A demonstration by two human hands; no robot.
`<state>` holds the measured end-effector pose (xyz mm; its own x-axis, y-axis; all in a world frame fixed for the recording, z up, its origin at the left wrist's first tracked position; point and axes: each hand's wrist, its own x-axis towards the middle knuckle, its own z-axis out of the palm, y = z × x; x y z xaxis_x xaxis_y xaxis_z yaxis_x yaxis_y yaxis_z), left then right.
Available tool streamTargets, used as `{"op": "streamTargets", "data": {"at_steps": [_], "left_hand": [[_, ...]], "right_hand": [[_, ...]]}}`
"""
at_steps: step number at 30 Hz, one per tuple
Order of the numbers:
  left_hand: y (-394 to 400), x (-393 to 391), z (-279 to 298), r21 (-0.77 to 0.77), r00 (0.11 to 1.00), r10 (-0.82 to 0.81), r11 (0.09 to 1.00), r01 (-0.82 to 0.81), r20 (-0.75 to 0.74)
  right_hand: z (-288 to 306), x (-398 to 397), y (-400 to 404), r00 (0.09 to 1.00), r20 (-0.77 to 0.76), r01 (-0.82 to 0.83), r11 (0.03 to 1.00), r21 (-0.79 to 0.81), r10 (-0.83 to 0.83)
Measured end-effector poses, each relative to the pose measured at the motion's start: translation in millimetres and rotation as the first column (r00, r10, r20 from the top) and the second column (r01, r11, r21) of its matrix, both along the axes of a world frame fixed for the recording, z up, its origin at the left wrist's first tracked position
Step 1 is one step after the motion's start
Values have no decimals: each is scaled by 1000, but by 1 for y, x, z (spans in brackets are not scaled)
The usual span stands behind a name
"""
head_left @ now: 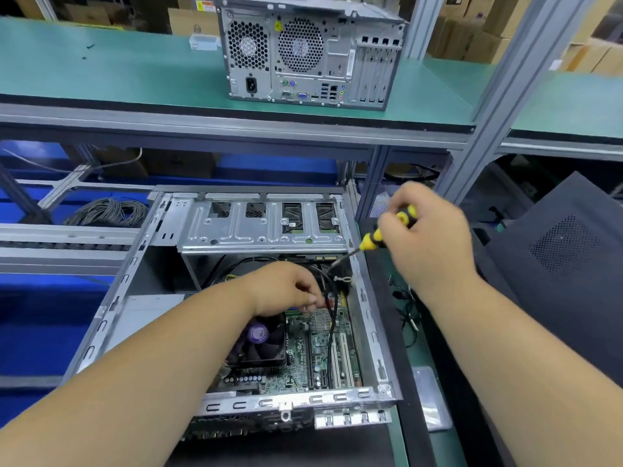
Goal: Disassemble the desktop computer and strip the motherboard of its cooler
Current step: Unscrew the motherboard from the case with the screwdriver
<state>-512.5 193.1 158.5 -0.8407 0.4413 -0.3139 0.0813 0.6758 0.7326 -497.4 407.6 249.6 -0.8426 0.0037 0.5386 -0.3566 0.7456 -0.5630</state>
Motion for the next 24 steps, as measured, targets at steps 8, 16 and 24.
{"op": "streamTargets", "data": {"at_steps": [8, 16, 24], "left_hand": [[84, 30, 62, 95, 968, -11, 995, 36, -249], [205, 60, 44, -351, 901, -318, 913, 208, -294], [256, 69, -3, -502, 942, -289, 848, 169, -172]], "right_hand": [[11, 0, 56, 983, 47, 179, 980, -83, -175], [-18, 28, 116, 967, 180, 193, 979, -71, -178], [-29, 42, 145, 962, 246, 153, 979, -134, -117]]}}
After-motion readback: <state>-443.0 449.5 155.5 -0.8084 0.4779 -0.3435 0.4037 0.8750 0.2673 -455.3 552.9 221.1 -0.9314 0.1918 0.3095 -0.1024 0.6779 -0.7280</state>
